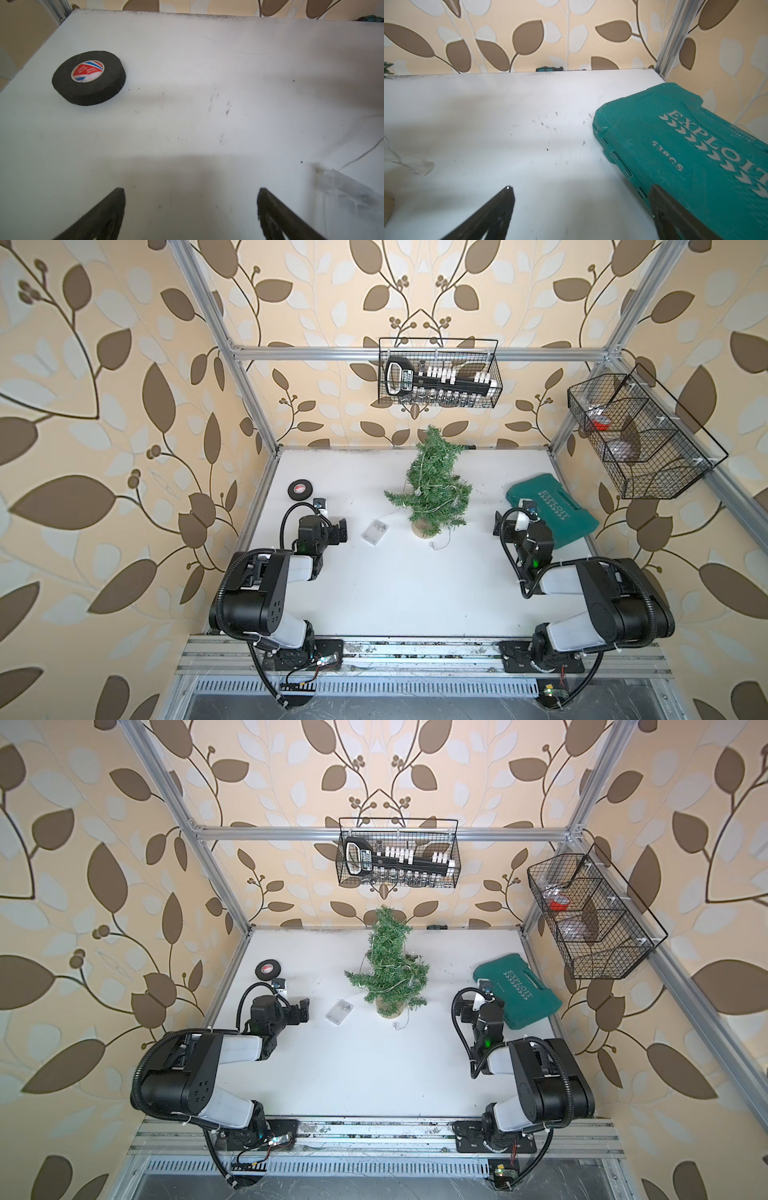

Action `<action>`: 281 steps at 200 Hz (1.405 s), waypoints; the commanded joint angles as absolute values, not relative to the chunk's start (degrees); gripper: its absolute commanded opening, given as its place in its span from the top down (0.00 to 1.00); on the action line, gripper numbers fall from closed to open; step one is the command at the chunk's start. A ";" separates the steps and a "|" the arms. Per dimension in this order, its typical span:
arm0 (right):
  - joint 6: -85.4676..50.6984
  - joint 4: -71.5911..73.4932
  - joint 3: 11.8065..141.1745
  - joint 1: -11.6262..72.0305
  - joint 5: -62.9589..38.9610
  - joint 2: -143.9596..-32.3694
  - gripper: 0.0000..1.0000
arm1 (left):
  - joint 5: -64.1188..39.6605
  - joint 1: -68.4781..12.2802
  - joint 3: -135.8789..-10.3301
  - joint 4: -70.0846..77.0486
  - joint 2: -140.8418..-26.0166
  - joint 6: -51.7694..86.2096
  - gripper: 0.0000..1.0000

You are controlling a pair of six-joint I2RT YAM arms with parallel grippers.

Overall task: Remove string lights from the small christmas tree
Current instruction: Pick up the light string from the Christmas tree.

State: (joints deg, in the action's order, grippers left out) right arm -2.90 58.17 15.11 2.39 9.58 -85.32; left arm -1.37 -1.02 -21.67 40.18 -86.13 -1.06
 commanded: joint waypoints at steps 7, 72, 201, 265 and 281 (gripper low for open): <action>-2.37 59.34 15.45 2.37 8.96 -85.59 0.00 | -2.46 -0.45 -22.98 40.87 -85.78 -0.99 0.01; -2.37 59.37 15.38 2.43 8.95 -85.60 0.00 | -2.42 -0.45 -23.00 40.87 -85.80 -1.07 0.01; -2.37 59.33 15.41 2.38 8.94 -85.53 0.00 | -2.44 -0.48 -23.16 40.72 -85.79 -0.97 0.01; -2.10 55.20 17.00 2.21 8.48 -83.40 0.00 | -2.55 -0.35 -23.32 40.49 -85.97 -0.97 0.01; -1.67 38.81 23.84 3.35 9.79 -78.47 0.00 | -2.33 -0.36 -22.98 40.70 -85.44 -0.97 0.01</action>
State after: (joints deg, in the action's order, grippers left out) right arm -2.66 54.24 16.16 2.46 9.19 -83.96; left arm -1.37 -1.02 -21.67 40.03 -86.13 -1.06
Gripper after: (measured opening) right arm 0.997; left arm 0.989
